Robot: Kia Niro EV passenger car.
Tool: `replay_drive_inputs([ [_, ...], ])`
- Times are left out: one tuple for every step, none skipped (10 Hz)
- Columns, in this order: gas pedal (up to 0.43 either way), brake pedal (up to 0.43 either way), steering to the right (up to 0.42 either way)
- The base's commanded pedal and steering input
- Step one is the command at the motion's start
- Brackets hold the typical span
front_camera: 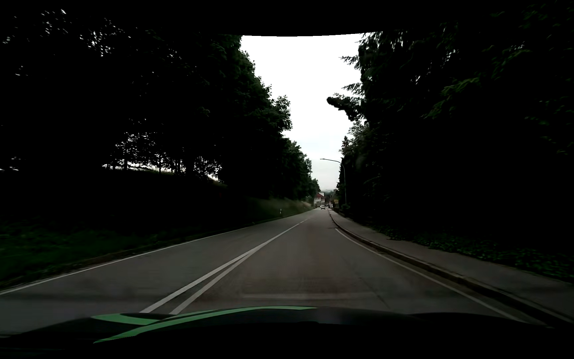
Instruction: Follow the waypoints while adhering to traffic rules and regulations
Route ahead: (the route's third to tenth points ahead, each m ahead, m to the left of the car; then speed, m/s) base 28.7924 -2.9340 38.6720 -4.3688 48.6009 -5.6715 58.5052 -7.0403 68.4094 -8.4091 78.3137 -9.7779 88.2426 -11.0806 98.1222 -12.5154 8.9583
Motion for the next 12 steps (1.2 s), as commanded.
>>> replay_drive_inputs([
  [0.098,0.000,0.023],
  [0.098,0.000,0.024],
  [0.098,0.000,0.024],
  [0.098,0.000,0.025],
  [0.098,0.000,0.026],
  [0.098,0.000,0.026],
  [0.098,0.000,0.030],
  [0.098,0.000,0.033],
  [0.098,0.000,0.038],
  [0.098,0.000,0.042],
  [0.098,0.000,0.043],
  [0.098,0.000,0.042],
])
